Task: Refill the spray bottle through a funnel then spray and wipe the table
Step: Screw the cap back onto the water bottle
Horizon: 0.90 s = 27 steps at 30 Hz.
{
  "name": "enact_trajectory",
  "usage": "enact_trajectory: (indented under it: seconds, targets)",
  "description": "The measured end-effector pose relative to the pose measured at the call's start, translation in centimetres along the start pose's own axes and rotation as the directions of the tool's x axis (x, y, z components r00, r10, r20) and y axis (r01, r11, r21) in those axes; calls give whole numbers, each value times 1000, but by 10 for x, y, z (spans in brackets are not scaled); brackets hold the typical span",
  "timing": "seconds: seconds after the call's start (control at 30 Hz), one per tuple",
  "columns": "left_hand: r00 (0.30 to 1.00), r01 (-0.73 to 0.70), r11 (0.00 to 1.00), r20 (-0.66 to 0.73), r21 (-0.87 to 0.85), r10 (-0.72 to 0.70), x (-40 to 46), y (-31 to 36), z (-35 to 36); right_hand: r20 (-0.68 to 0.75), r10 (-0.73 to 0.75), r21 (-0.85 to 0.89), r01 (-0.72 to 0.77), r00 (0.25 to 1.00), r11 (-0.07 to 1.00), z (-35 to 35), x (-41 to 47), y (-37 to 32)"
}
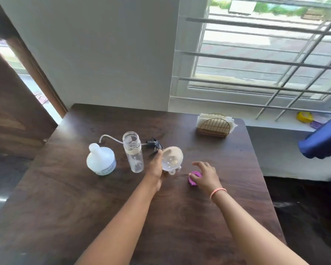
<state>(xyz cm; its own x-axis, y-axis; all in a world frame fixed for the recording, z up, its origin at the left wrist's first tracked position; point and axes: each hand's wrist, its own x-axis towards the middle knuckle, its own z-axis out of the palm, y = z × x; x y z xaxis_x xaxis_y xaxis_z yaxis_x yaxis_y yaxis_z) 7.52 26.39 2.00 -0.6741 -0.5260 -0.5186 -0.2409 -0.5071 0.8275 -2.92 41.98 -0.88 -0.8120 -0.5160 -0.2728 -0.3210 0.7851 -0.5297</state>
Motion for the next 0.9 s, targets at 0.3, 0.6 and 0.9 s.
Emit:
enact_trajectory:
  seconds: [0.3, 0.6, 0.9]
  targets:
    - [969, 129, 982, -194, -140, -155, 13, -46, 6, 68, -170, -300, 182, 983, 936, 17, -15, 22]
    - [963, 119, 899, -271, 421, 0, 13, -41, 1, -80, -8, 15, 9, 997, 1000, 13, -14, 31]
    - [991, 25, 694, -110, 720, 78, 8, -32, 7, -132, 391, 689, -199, 911, 697, 6, 4, 8]
